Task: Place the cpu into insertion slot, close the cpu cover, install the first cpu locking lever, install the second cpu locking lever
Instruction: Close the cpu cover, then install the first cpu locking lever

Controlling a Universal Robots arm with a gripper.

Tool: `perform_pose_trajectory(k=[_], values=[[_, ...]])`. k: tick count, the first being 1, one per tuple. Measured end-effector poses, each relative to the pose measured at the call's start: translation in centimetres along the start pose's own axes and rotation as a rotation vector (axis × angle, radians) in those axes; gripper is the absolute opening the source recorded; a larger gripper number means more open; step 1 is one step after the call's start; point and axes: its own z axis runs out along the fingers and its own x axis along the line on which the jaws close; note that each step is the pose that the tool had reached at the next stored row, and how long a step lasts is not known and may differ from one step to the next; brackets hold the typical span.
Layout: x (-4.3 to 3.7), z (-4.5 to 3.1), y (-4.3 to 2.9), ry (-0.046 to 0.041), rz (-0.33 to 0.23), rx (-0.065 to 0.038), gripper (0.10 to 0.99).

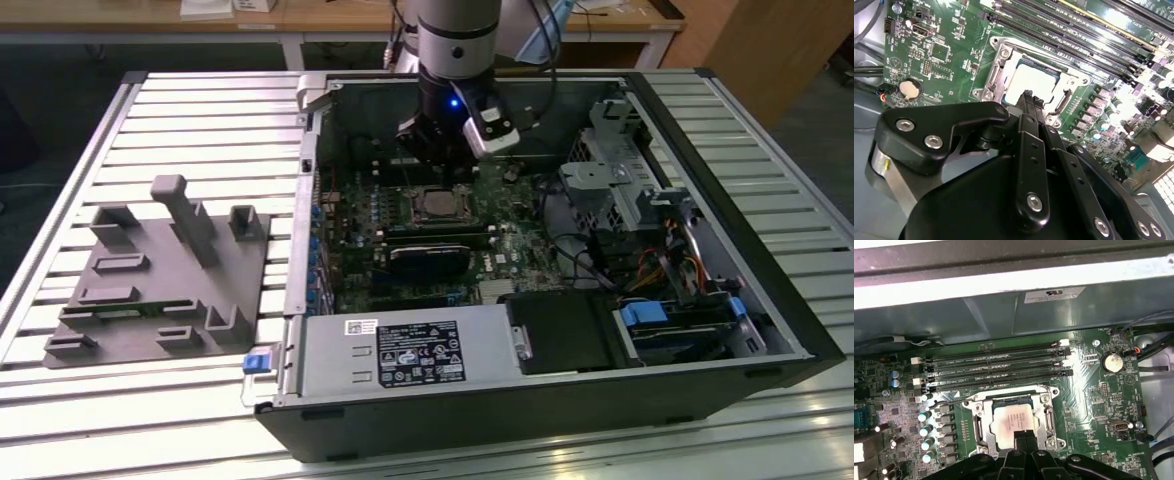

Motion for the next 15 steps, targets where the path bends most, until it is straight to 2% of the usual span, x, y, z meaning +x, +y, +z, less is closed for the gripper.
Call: perform_pose_trajectory(k=[8, 15], values=[[0.02, -0.04, 0.00, -0.0004, 0.000, 0.000, 0.106], [0.61, -0.07, -0.09, -0.0004, 0.000, 0.000, 0.106]])
